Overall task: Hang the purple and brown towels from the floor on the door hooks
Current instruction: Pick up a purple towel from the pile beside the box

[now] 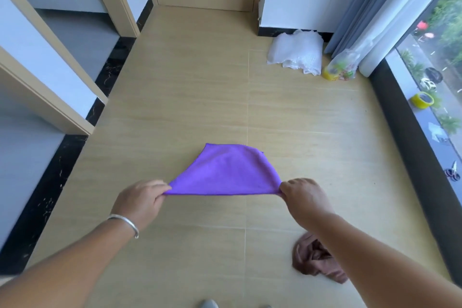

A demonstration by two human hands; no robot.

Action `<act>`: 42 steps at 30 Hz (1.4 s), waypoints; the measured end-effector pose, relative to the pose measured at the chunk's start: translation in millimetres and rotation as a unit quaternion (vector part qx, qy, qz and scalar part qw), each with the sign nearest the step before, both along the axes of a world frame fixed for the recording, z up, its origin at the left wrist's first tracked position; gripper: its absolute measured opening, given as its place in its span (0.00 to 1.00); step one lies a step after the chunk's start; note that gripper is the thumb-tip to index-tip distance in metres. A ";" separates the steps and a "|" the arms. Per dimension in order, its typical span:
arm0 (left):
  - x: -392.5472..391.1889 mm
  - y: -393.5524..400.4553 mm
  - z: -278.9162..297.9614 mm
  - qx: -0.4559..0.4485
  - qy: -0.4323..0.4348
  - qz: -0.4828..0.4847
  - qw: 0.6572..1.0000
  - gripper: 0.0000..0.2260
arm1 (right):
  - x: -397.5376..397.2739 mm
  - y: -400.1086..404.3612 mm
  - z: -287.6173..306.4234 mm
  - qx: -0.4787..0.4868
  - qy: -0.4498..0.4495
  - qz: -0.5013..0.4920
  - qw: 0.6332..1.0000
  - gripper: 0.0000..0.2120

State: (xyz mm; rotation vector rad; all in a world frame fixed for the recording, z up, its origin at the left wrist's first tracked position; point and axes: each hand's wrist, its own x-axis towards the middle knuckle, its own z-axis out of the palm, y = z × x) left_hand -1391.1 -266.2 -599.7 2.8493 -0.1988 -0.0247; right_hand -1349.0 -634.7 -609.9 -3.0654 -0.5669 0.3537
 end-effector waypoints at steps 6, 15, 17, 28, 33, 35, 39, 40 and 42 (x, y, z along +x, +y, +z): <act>-71.6 -0.8 -90.3 0.024 0.154 0.016 0.988 0.11 | -78.5 -7.1 -83.7 -0.011 0.102 -0.020 0.995 0.13; -118.5 -10.8 -211.7 0.003 0.281 0.089 0.956 0.10 | -142.9 -6.8 -201.2 -0.064 0.199 -0.051 0.977 0.10; -119.7 -16.0 -238.4 -0.044 0.286 0.154 0.945 0.06 | -148.0 -5.7 -229.0 -0.068 0.220 -0.059 0.971 0.09; 0.1 -13.2 -393.3 -0.230 0.230 0.302 0.896 0.05 | 1.5 -6.7 -365.6 0.035 0.144 -0.166 0.975 0.08; 115.1 -17.1 -498.0 -0.178 0.197 0.285 0.921 0.05 | 114.7 -3.7 -459.8 0.043 0.057 -0.216 0.974 0.07; 145.0 -28.6 -543.2 -0.133 0.196 0.272 0.933 0.19 | 137.2 -3.9 -504.7 0.028 0.038 -0.211 0.976 0.16; 127.1 -62.4 -602.9 0.002 0.097 0.040 0.995 0.29 | 107.2 1.5 -581.3 0.020 0.007 -0.101 0.995 0.21; 108.4 -70.5 -610.2 0.035 0.089 -0.032 0.995 0.30 | 88.6 2.2 -591.1 0.027 0.009 -0.049 0.998 0.22; 68.6 -80.7 -617.6 0.086 0.098 -0.130 0.983 0.32 | 50.4 -2.2 -600.1 0.045 0.017 0.030 0.998 0.24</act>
